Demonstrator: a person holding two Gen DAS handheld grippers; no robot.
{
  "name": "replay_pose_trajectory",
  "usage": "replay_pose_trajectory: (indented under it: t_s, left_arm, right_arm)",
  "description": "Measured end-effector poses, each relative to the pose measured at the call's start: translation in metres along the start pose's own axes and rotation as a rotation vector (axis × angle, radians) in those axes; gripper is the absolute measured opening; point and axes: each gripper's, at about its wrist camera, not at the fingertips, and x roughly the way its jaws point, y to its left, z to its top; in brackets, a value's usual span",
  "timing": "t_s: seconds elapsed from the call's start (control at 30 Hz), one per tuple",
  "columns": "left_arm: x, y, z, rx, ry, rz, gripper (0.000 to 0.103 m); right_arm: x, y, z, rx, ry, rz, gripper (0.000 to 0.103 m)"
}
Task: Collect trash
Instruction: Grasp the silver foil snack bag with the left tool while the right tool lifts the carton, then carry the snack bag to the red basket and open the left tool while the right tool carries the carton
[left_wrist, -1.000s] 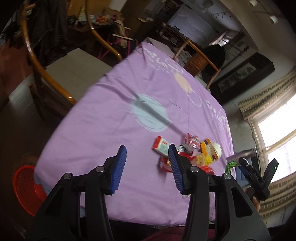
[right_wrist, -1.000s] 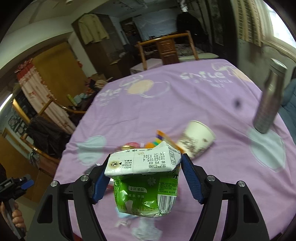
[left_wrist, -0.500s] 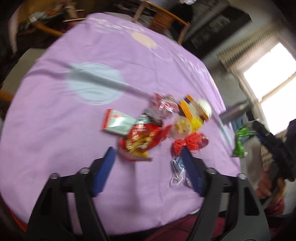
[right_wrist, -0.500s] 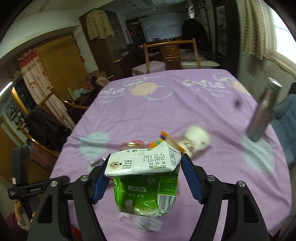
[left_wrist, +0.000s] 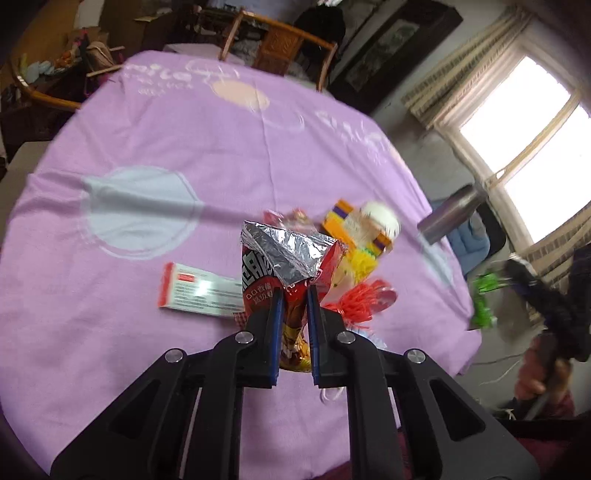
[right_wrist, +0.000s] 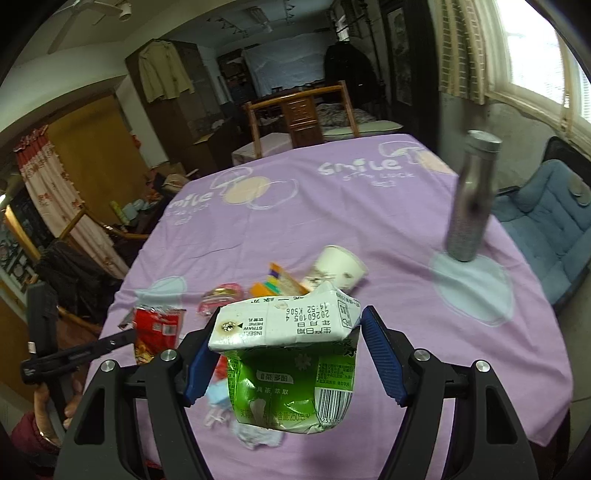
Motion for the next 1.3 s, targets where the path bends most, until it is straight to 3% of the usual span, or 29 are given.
replay_pose_trajectory:
  t_s: [0.23, 0.47, 0.63, 0.73, 0.83, 0.87, 1.03, 1.1, 1.17, 1.3]
  left_arm:
    - [-0.101, 0.06, -0.032, -0.173, -0.139, 0.163, 0.014]
    - [-0.198, 0.15, -0.135, -0.485, -0.221, 0.379, 0.013]
    - [-0.233, 0.197, -0.209, -0.662, -0.221, 0.482, 0.014]
    - [-0.232, 0.22, -0.237, -0.751, -0.185, 0.53, 0.027]
    - [-0.233, 0.229, -0.249, -0.788, -0.169, 0.562, 0.064]
    - [-0.236, 0.228, -0.252, -0.792, -0.169, 0.582, 0.068]
    - [-0.263, 0.236, -0.267, -0.823, -0.185, 0.589, 0.07]
    - [-0.274, 0.234, -0.272, -0.824, -0.197, 0.618, 0.072]
    - [-0.287, 0.23, -0.277, -0.832, -0.215, 0.661, 0.083]
    - [-0.313, 0.223, -0.296, -0.85, -0.247, 0.744, 0.086]
  right_arm:
    - [0.044, 0.083, 0.004, -0.136, 0.078, 0.202, 0.072]
    - [0.072, 0.189, -0.007, -0.297, 0.172, 0.379, 0.072]
    - [0.068, 0.254, -0.023, -0.409, 0.2, 0.458, 0.072]
    - [0.062, 0.28, -0.032, -0.457, 0.214, 0.478, 0.072]
    - [0.056, 0.297, -0.038, -0.478, 0.22, 0.484, 0.072]
    - [0.054, 0.302, -0.04, -0.482, 0.221, 0.485, 0.072]
    - [0.047, 0.333, -0.058, -0.523, 0.261, 0.516, 0.072]
    - [0.048, 0.349, -0.068, -0.556, 0.292, 0.547, 0.072]
    - [0.046, 0.372, -0.082, -0.607, 0.333, 0.592, 0.072]
    - [0.043, 0.422, -0.112, -0.71, 0.421, 0.685, 0.072]
